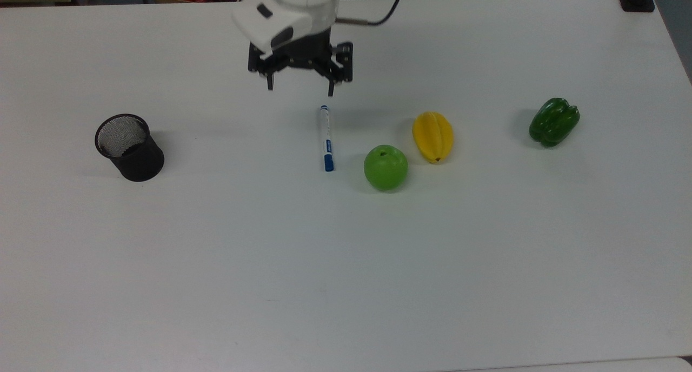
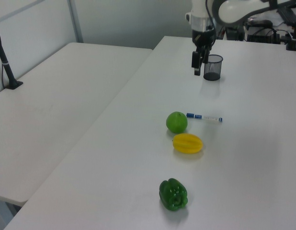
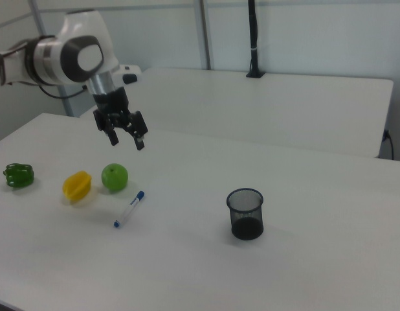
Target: Take marker pen
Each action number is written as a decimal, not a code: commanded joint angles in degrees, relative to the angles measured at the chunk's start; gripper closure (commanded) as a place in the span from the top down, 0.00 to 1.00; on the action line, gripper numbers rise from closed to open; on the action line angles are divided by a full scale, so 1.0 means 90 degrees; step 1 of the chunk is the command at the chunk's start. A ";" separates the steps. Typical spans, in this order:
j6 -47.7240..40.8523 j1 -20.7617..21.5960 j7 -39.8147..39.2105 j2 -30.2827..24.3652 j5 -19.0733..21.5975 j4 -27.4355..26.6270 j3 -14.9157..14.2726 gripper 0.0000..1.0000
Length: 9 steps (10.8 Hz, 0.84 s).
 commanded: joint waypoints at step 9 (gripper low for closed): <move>-0.1379 0.0027 0.0042 -0.2437 0.0714 -0.0978 -0.0010 1.00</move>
